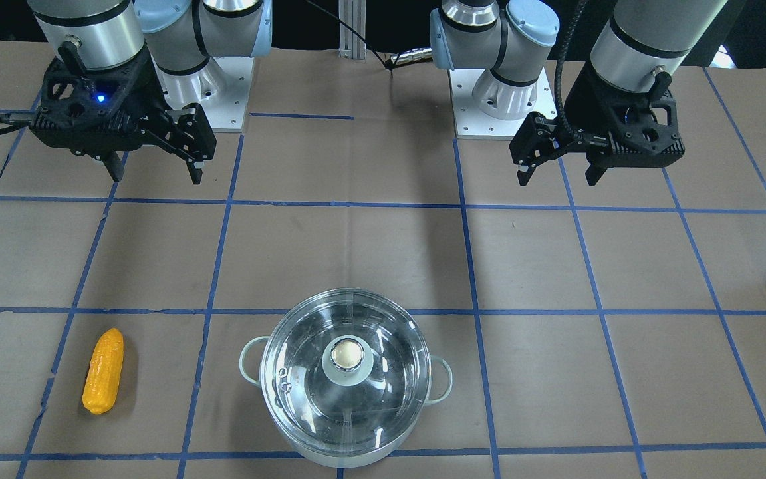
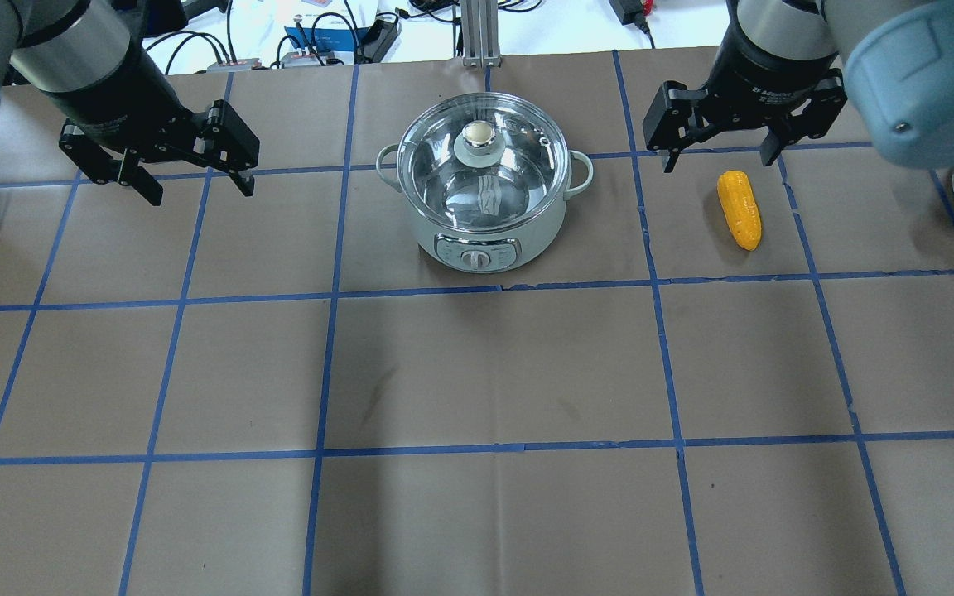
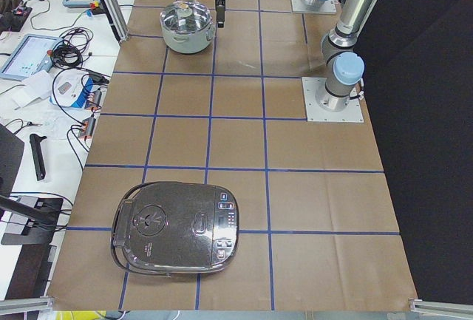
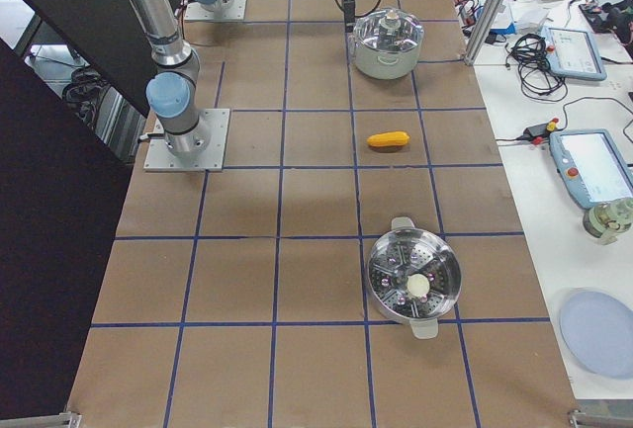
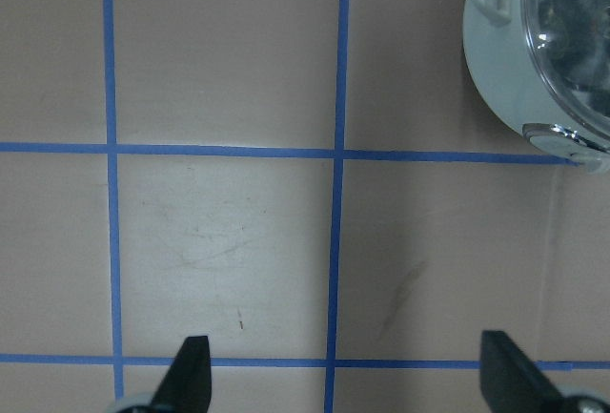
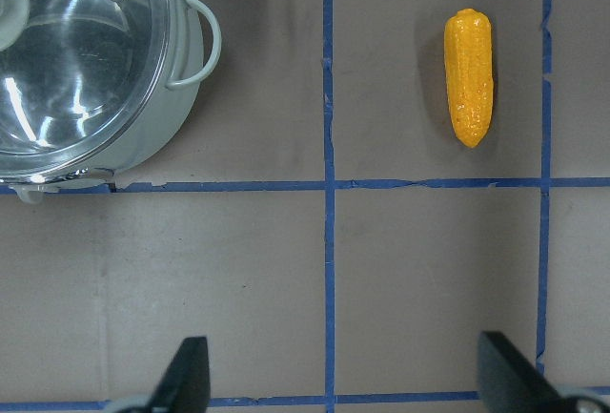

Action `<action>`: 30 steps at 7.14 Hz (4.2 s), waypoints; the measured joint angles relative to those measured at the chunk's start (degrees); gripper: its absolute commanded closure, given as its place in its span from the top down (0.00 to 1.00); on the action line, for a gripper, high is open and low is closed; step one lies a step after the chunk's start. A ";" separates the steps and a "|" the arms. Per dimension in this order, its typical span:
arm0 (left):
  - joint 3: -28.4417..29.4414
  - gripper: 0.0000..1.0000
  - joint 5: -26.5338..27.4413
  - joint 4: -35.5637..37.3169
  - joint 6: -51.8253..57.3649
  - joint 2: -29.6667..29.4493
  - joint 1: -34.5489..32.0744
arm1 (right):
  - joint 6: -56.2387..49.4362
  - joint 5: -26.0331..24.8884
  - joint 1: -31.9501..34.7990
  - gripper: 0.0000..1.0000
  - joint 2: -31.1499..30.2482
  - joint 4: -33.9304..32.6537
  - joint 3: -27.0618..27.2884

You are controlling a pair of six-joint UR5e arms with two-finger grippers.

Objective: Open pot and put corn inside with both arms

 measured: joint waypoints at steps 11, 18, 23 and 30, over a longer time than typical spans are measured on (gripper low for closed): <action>26.78 1.00 -0.23 8.13 -21.34 -29.84 -19.01 | -9.15 2.85 -15.15 0.92 30.03 -24.23 -0.64; 27.41 0.90 -1.48 13.30 -25.73 -36.93 -21.31 | -10.29 3.67 -15.22 0.17 33.52 -31.28 2.69; 27.33 0.11 -1.66 13.26 -25.58 -37.40 -21.31 | -9.47 3.89 -13.83 0.17 18.78 -10.10 -2.46; 23.14 0.05 -1.53 4.40 -6.02 -27.00 -4.46 | 6.23 3.99 4.38 0.16 24.04 -14.34 -9.70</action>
